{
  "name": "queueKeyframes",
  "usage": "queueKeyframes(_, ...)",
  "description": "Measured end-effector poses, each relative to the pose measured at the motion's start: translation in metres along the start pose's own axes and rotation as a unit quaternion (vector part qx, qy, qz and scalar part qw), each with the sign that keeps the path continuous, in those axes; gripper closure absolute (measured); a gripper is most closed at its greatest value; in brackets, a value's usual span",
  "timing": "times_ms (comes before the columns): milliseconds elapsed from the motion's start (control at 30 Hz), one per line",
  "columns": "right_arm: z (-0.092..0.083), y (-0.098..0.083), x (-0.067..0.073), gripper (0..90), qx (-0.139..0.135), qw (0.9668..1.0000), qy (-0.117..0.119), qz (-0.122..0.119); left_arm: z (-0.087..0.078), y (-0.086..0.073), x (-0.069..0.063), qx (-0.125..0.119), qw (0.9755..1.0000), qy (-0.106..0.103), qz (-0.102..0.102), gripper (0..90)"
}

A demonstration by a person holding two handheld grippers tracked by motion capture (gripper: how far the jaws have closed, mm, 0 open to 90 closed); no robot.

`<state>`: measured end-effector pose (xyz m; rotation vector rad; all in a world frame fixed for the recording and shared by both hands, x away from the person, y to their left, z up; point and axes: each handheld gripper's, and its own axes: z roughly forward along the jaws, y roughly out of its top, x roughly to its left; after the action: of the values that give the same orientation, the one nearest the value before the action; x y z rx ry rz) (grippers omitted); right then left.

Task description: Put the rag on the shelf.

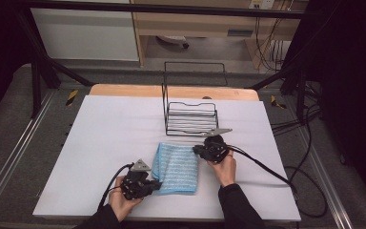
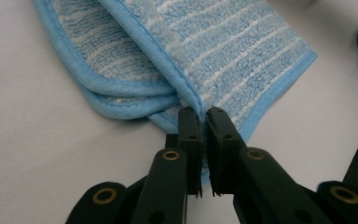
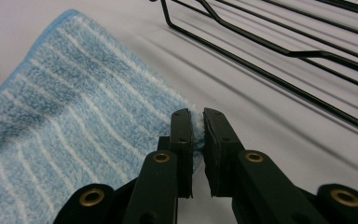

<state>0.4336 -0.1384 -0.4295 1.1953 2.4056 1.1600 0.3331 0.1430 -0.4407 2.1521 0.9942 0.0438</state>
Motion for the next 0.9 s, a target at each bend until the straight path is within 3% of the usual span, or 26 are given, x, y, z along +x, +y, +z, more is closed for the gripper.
queueKeyframes(133, 0.009, -0.003, -0.001, 80.1, 0.006, 1.0000, -0.003, -0.003, -0.004, 0.001, 0.002, -0.007, 0.9999, 0.005, 0.006, 81.2)
queueKeyframes(200, 0.008, -0.003, -0.001, 76.0, -0.002, 1.0000, -0.008, -0.005, -0.009, 0.003, 0.005, -0.015, 0.9998, 0.008, 0.010, 74.3)
queueKeyframes(333, -0.006, -0.001, -0.002, 60.7, -0.033, 0.9994, 0.005, 0.006, -0.021, 0.008, 0.015, -0.036, 0.9989, 0.026, 0.015, 60.0)
queueKeyframes(433, -0.017, -0.002, -0.001, 47.9, -0.034, 0.9993, 0.013, 0.006, -0.026, 0.012, 0.022, -0.050, 0.9981, 0.033, 0.014, 49.2)
queueKeyframes(500, -0.022, -0.006, 0.001, 39.4, -0.038, 0.9992, 0.010, -0.001, -0.030, 0.021, 0.034, -0.061, 0.9971, 0.043, 0.017, 42.4)
queueKeyframes(600, -0.028, -0.013, 0.001, 29.6, -0.040, 0.9990, 0.020, 0.004, -0.030, 0.031, 0.045, -0.059, 0.9964, 0.059, 0.015, 33.3)
queueKeyframes(633, -0.028, -0.013, 0.001, 29.6, -0.040, 0.9990, 0.020, 0.004, -0.030, 0.031, 0.045, -0.059, 0.9964, 0.059, 0.015, 31.7)
queueKeyframes(667, -0.031, -0.017, 0.000, 22.6, -0.040, 0.9989, 0.025, 0.010, -0.030, 0.035, 0.047, -0.056, 0.9964, 0.062, 0.013, 29.9)
queueKeyframes(700, -0.031, -0.017, 0.000, 22.6, -0.040, 0.9989, 0.025, 0.010, -0.029, 0.038, 0.049, -0.058, 0.9963, 0.062, 0.011, 29.9)
queueKeyframes(733, -0.033, -0.020, -0.001, 16.9, -0.041, 0.9988, 0.024, 0.008, -0.028, 0.042, 0.051, -0.059, 0.9961, 0.065, 0.012, 24.8)
queueKeyframes(900, -0.038, -0.029, -0.003, 8.3, -0.035, 0.9988, 0.032, 0.012, -0.016, 0.060, 0.057, -0.056, 0.9952, 0.079, 0.014, 16.6)
